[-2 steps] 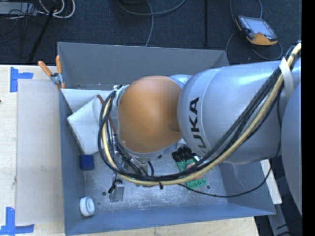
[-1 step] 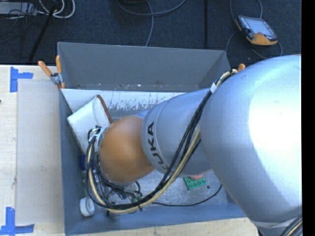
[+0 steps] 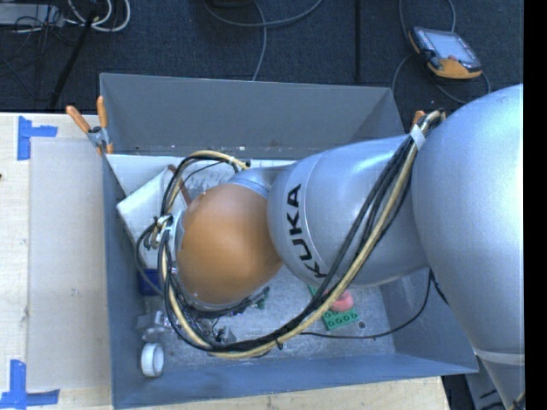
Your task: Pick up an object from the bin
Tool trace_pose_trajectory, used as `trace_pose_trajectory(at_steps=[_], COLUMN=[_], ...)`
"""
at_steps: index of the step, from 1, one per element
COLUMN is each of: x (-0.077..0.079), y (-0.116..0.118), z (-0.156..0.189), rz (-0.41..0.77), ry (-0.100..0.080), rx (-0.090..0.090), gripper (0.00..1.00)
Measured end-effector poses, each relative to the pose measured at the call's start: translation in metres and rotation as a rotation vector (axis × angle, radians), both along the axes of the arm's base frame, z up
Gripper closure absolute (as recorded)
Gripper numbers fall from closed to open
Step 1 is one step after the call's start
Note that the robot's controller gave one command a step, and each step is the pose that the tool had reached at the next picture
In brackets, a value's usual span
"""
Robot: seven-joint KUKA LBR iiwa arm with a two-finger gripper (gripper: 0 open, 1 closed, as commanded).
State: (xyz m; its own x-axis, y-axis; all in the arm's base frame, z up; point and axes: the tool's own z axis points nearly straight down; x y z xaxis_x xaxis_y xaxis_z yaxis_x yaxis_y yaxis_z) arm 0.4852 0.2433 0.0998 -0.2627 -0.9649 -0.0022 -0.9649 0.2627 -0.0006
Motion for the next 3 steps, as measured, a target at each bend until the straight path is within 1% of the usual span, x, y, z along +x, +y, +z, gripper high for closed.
trace_pose_trajectory(at_steps=[1,2,3], x=[-0.012,-0.005,-0.003], y=[0.004,0.004,0.004], z=[0.009,-0.027,-0.025], rz=[0.168,0.348,0.341], ry=[0.000,-0.004,-0.007], rx=[0.000,-0.002,0.000], gripper=[0.00,0.00,0.00])
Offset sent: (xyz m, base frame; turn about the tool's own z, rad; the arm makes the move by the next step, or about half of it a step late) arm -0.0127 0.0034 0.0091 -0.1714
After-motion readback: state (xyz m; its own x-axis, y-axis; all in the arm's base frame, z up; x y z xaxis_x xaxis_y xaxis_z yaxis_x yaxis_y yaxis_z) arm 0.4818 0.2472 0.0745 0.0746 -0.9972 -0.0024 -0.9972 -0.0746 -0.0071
